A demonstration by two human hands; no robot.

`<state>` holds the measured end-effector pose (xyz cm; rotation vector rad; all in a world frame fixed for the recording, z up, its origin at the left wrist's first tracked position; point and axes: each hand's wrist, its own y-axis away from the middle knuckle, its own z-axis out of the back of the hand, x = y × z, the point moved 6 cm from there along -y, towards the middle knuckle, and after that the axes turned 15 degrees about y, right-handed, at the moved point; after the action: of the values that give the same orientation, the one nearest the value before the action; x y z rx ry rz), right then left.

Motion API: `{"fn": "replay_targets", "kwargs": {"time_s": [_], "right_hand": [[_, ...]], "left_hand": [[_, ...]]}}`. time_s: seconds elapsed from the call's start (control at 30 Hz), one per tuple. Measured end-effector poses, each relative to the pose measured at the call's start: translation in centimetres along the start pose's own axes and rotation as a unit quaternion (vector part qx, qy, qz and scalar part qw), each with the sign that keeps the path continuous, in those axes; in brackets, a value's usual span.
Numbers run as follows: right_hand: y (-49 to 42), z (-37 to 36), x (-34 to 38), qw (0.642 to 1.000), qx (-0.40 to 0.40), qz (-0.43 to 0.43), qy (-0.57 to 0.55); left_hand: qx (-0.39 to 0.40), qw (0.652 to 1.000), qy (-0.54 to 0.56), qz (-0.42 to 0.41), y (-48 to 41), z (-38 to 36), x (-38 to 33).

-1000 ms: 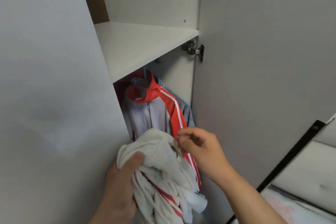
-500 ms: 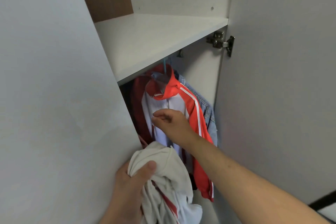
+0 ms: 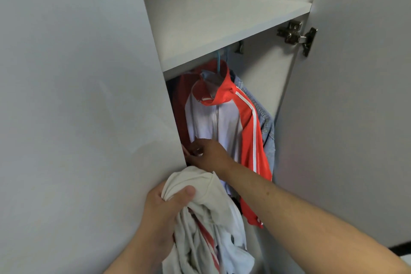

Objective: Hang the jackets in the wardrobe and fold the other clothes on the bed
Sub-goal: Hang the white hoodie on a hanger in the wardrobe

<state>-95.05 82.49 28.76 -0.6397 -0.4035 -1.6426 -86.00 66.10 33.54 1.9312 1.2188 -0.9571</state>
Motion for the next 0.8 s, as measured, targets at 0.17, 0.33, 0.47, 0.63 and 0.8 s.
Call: {"fn": "replay_targets", "kwargs": {"time_s": [0.17,0.33,0.47,0.63,0.8], "right_hand": [[0.1,-1.2,-0.4,1.000,0.005,-0.006,0.023],[0.1,-1.4,-0.2,1.000,0.011,-0.008,-0.002],[-0.1,-2.3,-0.9,0.982,0.052,-0.099,-0.149],[0.2,-3.8,-1.1,0.908,0.143,-0.204,-0.336],[0.0,-3.3,-0.2,0.874,0.142,-0.191,-0.424]], "left_hand": [[0.005,1.000,-0.016,0.004,0.2,0.5,0.2],[0.021,0.999,-0.040,0.014,0.4,0.9,0.2],[0.032,0.997,-0.060,0.024,0.5,1.1,0.3],[0.037,0.996,-0.078,0.015,0.2,1.1,0.4],[0.038,0.996,-0.081,0.016,0.0,1.2,0.6]]}}
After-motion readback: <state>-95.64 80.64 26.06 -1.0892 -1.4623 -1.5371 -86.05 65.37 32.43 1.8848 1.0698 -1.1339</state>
